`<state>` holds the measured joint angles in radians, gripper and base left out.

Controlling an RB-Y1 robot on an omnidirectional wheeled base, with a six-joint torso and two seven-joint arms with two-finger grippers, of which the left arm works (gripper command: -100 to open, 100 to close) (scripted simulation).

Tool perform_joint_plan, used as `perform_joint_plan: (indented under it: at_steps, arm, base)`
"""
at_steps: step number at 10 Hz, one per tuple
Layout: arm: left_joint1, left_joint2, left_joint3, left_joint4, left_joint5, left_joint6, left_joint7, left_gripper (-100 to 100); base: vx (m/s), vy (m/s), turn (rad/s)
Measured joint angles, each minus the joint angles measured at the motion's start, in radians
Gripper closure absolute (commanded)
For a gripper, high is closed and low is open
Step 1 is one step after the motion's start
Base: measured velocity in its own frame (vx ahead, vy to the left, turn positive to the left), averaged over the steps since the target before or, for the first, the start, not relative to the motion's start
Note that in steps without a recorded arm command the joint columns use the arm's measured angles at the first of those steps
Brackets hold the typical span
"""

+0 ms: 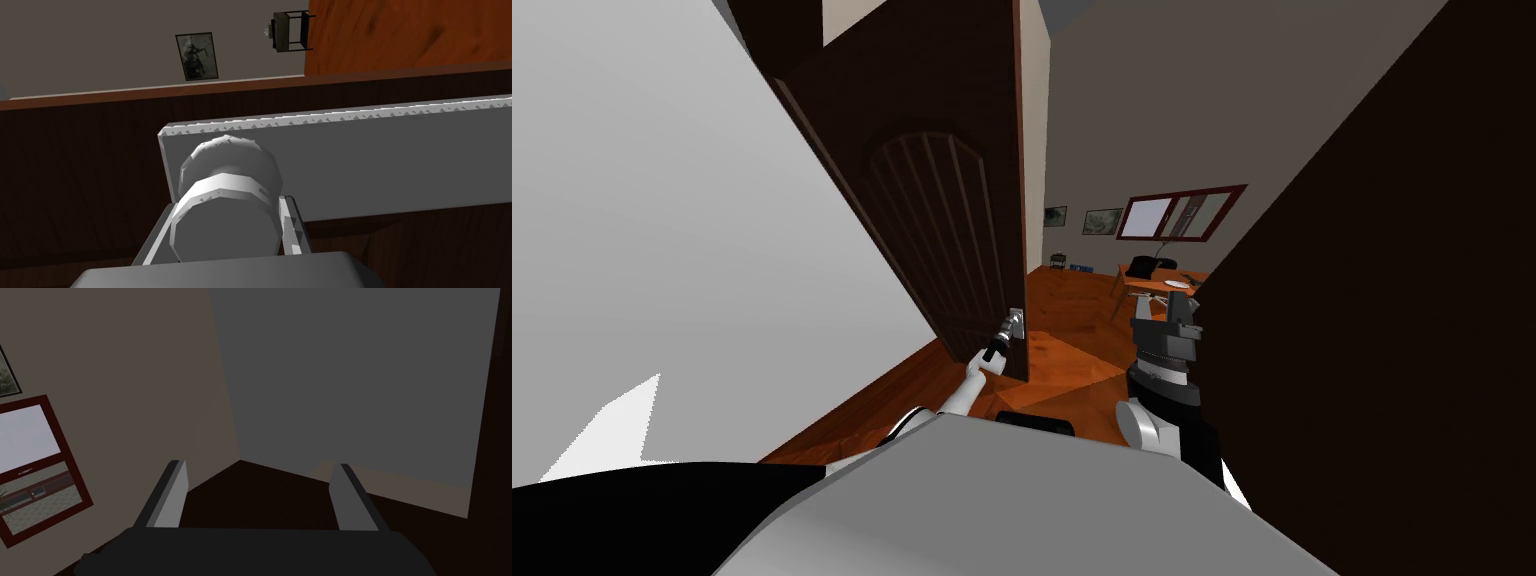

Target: Push the door open

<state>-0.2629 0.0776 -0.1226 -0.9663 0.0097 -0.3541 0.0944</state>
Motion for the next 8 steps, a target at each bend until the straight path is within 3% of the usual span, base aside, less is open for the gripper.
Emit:
perform_joint_plan:
  at_steps: [2,5,7,8]
  arm:
    - [0.014,0.005,0.016,-0.030,0.002,0.011,-0.005,100]
    - [-0.008,0.006,0.047,0.016,0.007,-0.010,-0.011,100]
    - [0.008,0.009,0.069,-0.003,0.011,0.004,-0.018,100]
    - [0.000,0.009,0.082,0.003,0.012,0.003,-0.021,100]
  base:
    - [0.081,-0.075,0.032]
    - [0.105,-0.125,0.078]
    - [0.112,-0.122,0.065]
    - [0.104,-0.142,0.071]
